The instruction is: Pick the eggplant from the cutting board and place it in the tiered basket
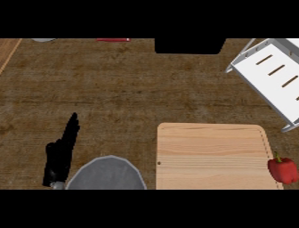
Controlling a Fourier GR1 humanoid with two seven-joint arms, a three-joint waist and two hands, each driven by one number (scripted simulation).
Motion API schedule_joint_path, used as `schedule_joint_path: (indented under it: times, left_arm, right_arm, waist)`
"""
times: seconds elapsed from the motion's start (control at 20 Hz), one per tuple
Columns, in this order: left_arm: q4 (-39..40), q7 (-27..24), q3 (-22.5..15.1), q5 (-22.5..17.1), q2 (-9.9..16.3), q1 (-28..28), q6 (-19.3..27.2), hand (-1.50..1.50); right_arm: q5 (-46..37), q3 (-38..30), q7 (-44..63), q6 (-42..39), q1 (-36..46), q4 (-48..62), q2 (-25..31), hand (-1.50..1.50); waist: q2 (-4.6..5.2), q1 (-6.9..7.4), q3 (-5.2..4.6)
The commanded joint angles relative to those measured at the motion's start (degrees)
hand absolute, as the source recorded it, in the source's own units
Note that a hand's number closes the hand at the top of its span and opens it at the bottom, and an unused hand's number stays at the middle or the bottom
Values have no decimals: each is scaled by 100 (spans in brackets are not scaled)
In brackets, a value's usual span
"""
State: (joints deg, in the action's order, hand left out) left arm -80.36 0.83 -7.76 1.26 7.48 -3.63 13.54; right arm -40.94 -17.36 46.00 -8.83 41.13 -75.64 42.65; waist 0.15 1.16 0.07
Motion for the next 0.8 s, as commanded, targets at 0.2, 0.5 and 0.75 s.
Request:
schedule_joint_path:
  times: [0.2, 0.5, 0.75]
  left_arm:
    - [61, -186, -141, 142, -148, -392, 12, 0]
    - [207, -218, 4, 202, -190, -128, 101, 0]
    - [27, 164, 110, 83, -40, -19, -31, 0]
  right_arm:
    - [-543, 189, -507, 942, 623, 1900, -302, 150]
    - [-330, -134, -1000, 1851, 592, 2540, -742, 150]
    - [676, -957, -1493, 2097, 641, 2792, -1025, -150]
  waist:
    - [17, 31, -6]
    - [10, -24, -5]
    - [8, -46, 2]
